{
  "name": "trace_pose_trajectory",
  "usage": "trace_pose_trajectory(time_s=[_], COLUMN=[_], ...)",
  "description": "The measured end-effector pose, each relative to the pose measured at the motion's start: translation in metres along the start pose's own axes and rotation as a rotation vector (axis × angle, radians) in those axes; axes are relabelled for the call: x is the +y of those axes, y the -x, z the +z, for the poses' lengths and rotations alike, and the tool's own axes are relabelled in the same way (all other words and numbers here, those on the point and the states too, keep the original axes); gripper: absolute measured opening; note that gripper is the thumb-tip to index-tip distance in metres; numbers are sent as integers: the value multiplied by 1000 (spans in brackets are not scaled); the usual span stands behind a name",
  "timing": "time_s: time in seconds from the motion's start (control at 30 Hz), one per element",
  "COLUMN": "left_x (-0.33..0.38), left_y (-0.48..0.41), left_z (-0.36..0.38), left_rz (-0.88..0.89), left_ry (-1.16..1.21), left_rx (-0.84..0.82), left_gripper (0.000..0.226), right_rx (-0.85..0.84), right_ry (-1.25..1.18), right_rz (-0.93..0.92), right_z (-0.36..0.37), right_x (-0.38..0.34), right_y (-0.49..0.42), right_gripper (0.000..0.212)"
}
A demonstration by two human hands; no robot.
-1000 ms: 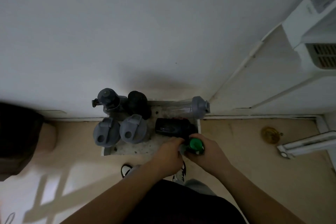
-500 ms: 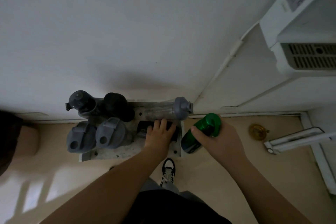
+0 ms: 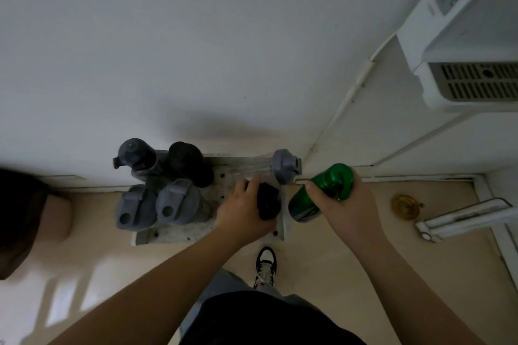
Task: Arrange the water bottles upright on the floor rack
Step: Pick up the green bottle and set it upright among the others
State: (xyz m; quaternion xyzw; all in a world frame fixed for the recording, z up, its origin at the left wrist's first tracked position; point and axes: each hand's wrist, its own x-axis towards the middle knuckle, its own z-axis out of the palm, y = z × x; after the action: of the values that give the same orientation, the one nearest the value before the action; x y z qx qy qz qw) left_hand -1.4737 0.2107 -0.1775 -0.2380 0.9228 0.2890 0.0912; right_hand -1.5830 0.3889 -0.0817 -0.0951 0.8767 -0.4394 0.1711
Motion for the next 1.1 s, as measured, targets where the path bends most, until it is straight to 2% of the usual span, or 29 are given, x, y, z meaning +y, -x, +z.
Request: trace_pose_trajectory(time_s=[0.1, 0.3, 0.43, 0.53, 0.8, 0.97, 1.1], left_x=[-5, -23, -29, -28, -19, -28, -31], left_y=[19, 47, 50, 51, 39, 38, 40], left_z=[-17, -22, -16, -13, -30, -26, -17], left_rz=[-126, -158, -140, -100, -63, -78, -7], left_ry=[182, 153, 46, -93, -291, -291, -368], left_rx=[42, 153, 82, -17, 34, 79, 68], left_gripper=[107, 92, 90, 83, 51, 47, 60], right_rx=[-50, -265, -348, -399, -384, -424, -424], right_ry=[-28, -11, 6, 11, 32, -12, -11], right_rz=[-36, -81, -78, -82, -95, -73, -96], right_z=[12, 54, 77, 82, 85, 89, 89], right_x=[-11, -25, -19, -16, -14, -10, -14], right_y=[-4, -8, -10, -12, -25, -28, -28], right_gripper=[27, 39, 50, 50, 44, 48, 46])
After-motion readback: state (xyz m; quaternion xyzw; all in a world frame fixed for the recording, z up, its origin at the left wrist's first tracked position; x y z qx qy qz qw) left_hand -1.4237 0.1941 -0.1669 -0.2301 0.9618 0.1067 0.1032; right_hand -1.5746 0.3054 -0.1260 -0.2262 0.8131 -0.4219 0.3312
